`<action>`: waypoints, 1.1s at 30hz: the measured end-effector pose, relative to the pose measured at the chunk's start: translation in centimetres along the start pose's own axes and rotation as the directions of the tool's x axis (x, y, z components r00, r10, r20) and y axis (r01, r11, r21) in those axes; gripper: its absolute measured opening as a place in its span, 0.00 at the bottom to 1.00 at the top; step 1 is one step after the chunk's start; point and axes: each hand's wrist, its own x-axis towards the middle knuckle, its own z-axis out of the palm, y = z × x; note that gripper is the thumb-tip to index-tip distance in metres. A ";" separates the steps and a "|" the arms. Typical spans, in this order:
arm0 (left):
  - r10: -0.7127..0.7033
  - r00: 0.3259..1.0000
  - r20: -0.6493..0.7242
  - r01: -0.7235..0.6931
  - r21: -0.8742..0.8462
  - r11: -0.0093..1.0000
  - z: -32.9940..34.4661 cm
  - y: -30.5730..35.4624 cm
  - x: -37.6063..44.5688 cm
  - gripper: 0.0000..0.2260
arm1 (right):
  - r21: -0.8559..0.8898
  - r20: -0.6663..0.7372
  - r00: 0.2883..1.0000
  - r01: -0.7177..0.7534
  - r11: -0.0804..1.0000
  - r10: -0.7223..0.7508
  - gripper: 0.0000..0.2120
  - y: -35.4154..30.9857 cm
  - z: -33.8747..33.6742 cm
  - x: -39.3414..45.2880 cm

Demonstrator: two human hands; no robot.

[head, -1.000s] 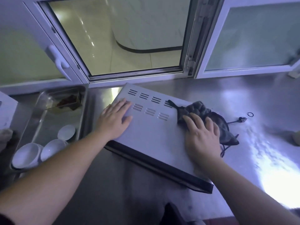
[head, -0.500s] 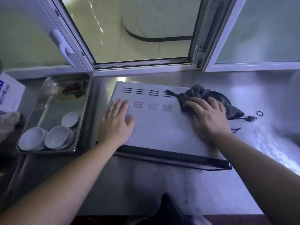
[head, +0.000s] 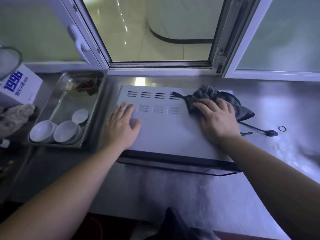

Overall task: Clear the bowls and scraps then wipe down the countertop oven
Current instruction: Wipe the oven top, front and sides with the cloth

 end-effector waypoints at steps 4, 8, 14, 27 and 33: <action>0.012 1.000 0.015 -0.012 -0.016 1.000 -0.2 0.0 0.0 0.29 | -0.059 0.039 0.999 0.034 0.998 -0.031 0.22 -0.2 -0.6 0.0; 0.009 0.999 0.045 -0.006 -0.065 0.998 -0.5 0.0 -0.1 0.29 | -0.083 0.042 0.998 0.051 0.995 -0.048 0.22 -1.7 -1.7 -0.1; 0.068 0.997 0.023 -0.054 -0.365 0.929 -1.6 -1.2 0.2 0.23 | 0.363 0.066 0.994 -0.102 0.926 0.084 0.20 -9.7 -4.9 0.4; 0.105 0.919 0.379 0.392 -0.902 -0.181 -7.5 -9.4 -2.6 0.14 | 0.891 0.447 0.860 -0.406 -0.203 0.246 0.09 -31.1 -5.7 3.2; 0.250 0.829 0.500 0.553 -0.665 -0.503 -8.9 -12.1 -5.9 0.22 | 0.851 0.525 0.811 -0.490 -0.191 0.258 0.08 -36.3 -2.9 3.5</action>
